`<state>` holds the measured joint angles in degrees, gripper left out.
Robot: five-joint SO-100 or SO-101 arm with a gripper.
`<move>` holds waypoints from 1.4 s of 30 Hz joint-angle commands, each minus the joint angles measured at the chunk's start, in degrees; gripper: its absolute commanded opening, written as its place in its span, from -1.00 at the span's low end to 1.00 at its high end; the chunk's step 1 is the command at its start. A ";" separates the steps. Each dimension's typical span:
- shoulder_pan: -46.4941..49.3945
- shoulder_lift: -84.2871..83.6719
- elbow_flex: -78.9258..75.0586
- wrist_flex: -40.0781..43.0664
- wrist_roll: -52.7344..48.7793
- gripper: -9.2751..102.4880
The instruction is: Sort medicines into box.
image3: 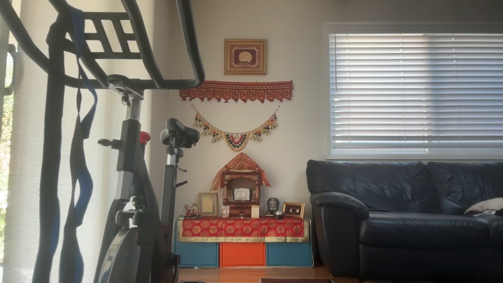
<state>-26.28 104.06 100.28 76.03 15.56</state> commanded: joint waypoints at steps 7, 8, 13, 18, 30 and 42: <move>1.14 4.22 0.53 -1.76 -2.90 -0.65; 1.05 4.13 0.70 -1.76 -2.90 -0.63; 0.53 4.13 1.67 -2.02 -2.90 -0.61; -0.18 3.96 2.99 -2.72 -2.99 -0.60; -0.26 2.90 3.52 -3.34 -2.90 -0.58; -0.44 5.19 5.98 -3.52 -1.93 -0.49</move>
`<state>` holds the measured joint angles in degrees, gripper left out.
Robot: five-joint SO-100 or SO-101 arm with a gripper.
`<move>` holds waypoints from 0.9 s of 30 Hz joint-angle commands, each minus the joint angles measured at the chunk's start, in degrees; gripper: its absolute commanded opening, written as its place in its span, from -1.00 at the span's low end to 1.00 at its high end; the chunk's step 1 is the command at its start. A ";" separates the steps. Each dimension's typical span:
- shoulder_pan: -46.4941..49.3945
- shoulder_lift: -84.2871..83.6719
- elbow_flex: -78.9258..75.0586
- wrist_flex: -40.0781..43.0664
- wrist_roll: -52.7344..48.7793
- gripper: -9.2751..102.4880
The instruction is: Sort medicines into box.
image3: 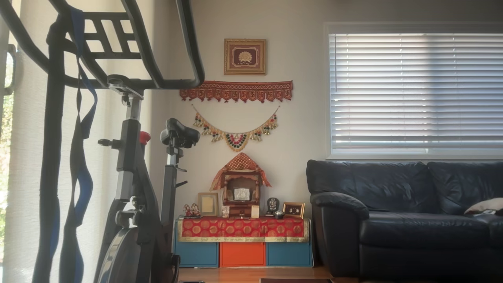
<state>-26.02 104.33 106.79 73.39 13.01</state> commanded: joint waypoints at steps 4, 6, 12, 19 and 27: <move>-0.70 4.92 0.09 -1.58 1.23 -0.50; -0.70 5.01 0.26 -1.67 1.32 -0.50; -0.62 5.01 0.62 -1.93 1.32 -0.50; -0.53 5.98 1.93 -2.90 1.67 -0.49; -0.44 6.33 2.55 -2.99 1.41 -0.44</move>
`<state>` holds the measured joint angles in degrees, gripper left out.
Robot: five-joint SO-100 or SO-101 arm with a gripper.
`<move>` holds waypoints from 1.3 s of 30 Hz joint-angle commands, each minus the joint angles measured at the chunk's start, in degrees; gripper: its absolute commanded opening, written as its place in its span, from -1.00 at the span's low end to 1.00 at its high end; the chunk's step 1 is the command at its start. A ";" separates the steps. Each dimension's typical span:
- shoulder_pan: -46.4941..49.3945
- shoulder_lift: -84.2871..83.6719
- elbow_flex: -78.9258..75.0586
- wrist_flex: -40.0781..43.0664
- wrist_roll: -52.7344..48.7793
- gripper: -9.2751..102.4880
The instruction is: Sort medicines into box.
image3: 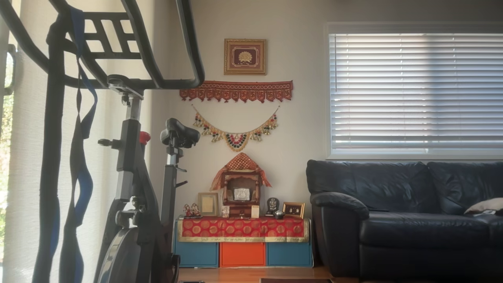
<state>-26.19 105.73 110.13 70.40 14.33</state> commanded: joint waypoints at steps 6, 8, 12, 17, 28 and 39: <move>-0.26 5.27 -0.44 0.53 0.53 -0.41; -0.26 5.27 -0.44 0.70 0.53 -0.40; -0.26 5.27 -0.44 1.41 0.35 -0.37; -0.09 5.45 -0.62 2.02 0.88 -0.35; 0.00 5.71 0.35 1.05 2.55 -0.38; 0.44 2.81 -0.62 -0.53 2.02 -0.38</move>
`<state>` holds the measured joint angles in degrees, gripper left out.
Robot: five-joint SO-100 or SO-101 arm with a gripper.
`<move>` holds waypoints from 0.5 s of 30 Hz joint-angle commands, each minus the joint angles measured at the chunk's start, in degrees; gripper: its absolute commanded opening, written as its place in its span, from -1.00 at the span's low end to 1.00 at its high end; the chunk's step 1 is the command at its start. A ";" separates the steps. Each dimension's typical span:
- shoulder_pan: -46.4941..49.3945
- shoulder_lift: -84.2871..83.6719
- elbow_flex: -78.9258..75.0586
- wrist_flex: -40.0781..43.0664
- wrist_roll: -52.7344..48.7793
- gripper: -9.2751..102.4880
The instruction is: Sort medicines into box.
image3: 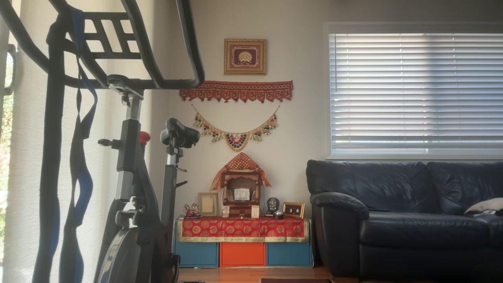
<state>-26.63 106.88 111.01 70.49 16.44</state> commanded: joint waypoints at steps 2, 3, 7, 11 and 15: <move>0.97 0.97 -2.02 -0.62 -0.26 -0.39; 0.97 0.62 -2.20 -0.62 -0.35 -0.39; 1.05 -1.05 -3.16 -0.62 -1.05 -0.41; 1.14 -2.55 -4.22 -0.62 -1.41 -0.43; 1.32 -3.60 -4.66 -0.88 -1.41 -0.45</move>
<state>-26.37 102.39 109.60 69.43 15.21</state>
